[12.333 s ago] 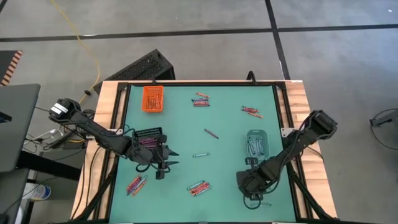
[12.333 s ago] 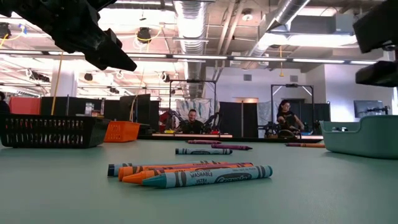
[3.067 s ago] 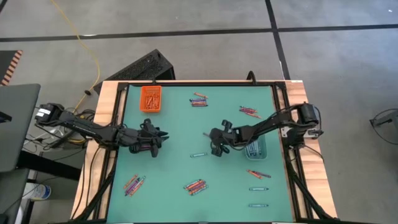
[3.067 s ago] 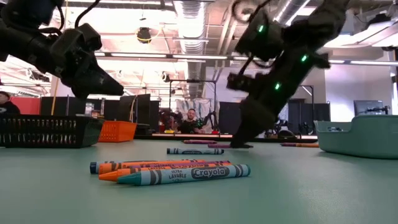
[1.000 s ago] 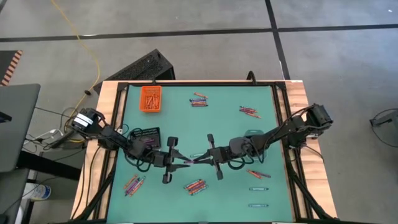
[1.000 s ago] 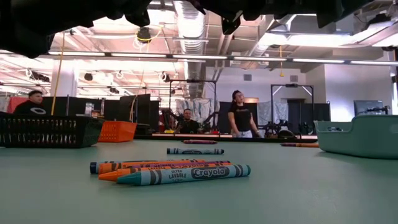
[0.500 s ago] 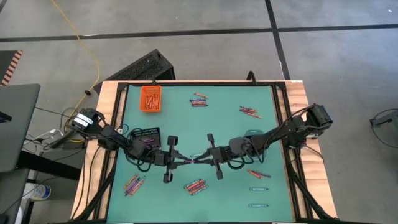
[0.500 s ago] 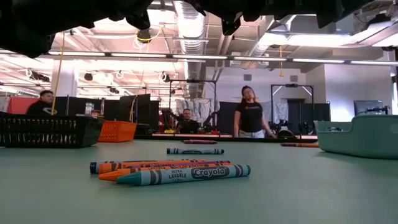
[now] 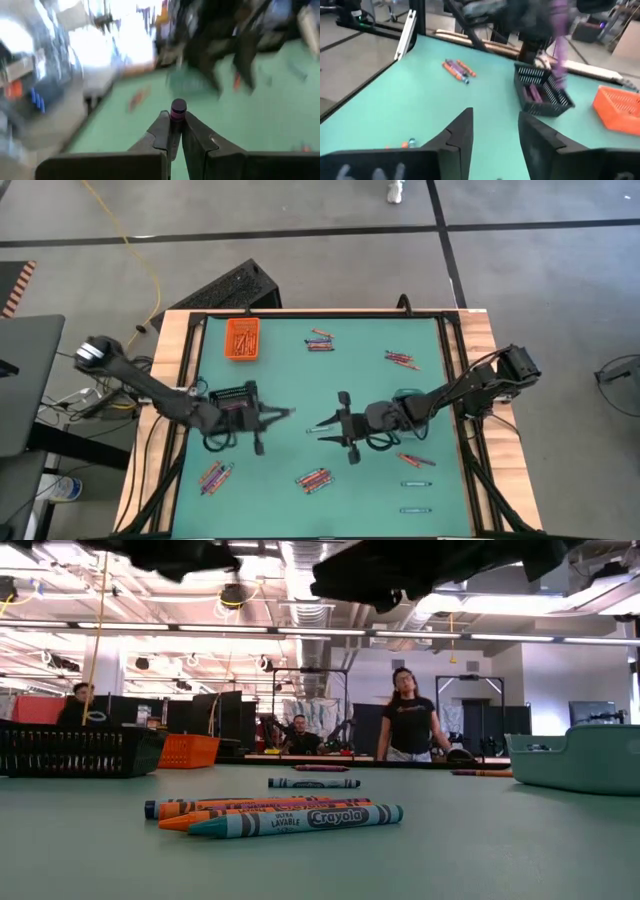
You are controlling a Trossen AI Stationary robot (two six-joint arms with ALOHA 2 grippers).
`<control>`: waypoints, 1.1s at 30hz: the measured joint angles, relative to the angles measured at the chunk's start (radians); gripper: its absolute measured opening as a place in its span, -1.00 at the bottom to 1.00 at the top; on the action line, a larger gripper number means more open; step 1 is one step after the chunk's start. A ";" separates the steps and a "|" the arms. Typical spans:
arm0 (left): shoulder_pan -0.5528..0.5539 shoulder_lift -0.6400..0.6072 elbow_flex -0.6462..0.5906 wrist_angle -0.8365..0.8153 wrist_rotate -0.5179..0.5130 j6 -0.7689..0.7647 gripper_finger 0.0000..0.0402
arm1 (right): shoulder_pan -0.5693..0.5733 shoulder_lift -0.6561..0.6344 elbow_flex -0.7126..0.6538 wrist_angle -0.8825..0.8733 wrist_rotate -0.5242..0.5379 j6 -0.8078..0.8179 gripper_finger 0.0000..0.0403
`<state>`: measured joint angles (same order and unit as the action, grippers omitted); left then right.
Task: Sort crayons
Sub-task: Put the violet crayon into the black bin
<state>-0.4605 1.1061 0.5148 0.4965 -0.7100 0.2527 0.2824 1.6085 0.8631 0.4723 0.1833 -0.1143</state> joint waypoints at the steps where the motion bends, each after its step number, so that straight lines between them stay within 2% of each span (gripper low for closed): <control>1: 0.007 -0.052 0.022 -0.160 -0.003 -0.088 -0.95 | -0.001 0.000 0.000 -0.005 0.000 0.010 -0.21; 4: 0.041 -0.161 0.078 -0.587 0.013 -0.375 -0.95 | -0.004 0.010 0.000 0.006 0.002 0.024 -0.20; 7: 0.083 -0.210 0.116 -0.919 0.101 -0.604 -0.95 | -0.005 0.017 0.000 0.001 0.002 0.028 -0.20; 10: 0.129 -0.225 0.123 -1.137 0.167 -0.753 -0.95 | -0.010 0.023 0.000 0.007 0.002 0.028 -0.20; 13: 0.177 -0.221 0.123 -1.267 0.218 -0.809 -0.95 | -0.013 0.023 0.000 0.006 0.002 0.036 -0.20; 22: 0.272 -0.170 0.124 -1.383 0.483 -0.777 -0.95 | -0.017 0.024 0.000 0.005 0.002 0.038 -0.20; 33: 0.288 -0.063 0.124 -1.423 0.493 -0.761 -0.89 | -0.015 0.024 0.000 -0.001 0.002 0.037 -0.20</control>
<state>-0.1727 1.0431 0.6388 -0.9269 -0.2169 -0.5087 0.2676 1.6325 0.8635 0.4709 0.1848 -0.0769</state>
